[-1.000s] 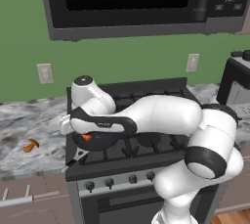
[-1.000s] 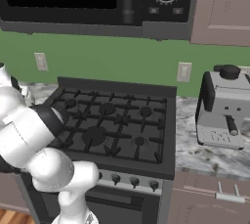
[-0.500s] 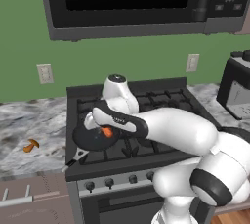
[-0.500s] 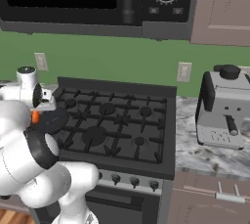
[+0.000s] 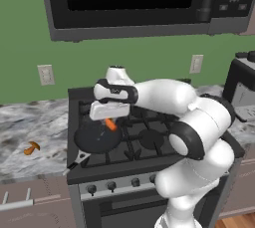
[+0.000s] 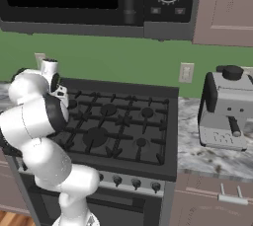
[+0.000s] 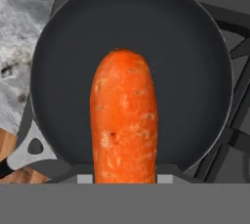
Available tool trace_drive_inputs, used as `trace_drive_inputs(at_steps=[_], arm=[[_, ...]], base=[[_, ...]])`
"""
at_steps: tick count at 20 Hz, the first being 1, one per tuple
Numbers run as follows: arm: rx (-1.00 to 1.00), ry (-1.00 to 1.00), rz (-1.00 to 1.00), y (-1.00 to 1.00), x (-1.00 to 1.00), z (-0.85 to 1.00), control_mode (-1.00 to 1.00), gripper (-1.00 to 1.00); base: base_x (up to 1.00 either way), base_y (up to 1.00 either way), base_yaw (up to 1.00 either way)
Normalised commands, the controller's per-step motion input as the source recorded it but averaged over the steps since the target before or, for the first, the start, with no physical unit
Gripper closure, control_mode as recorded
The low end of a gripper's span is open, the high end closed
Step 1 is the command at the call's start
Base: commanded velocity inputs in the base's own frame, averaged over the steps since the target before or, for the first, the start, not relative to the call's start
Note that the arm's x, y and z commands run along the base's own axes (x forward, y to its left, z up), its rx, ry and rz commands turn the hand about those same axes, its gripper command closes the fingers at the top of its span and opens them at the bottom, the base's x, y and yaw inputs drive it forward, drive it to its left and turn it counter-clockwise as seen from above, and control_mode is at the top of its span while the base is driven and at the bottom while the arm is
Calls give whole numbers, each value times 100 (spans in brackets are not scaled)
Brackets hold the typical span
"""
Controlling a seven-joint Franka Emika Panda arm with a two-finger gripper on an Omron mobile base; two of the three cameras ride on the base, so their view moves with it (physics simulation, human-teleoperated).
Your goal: Put the mushroom and carrot in the pan. Then turn on the front left burner and set the heat to medium.
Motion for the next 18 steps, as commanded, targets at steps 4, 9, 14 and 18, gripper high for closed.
trace_drive_inputs(at_steps=[4,9,14,18], arm=[[-10,13,0,0,11,0,-100,100],[-3,-5,0,8,0,-18,-100,100],[-3,-10,0,4,0,-29,-100,100],[-4,-4,0,6,1,-37,-100,100]], base=[[0,0,0],[0,0,0],[0,0,0],[0,0,0]])
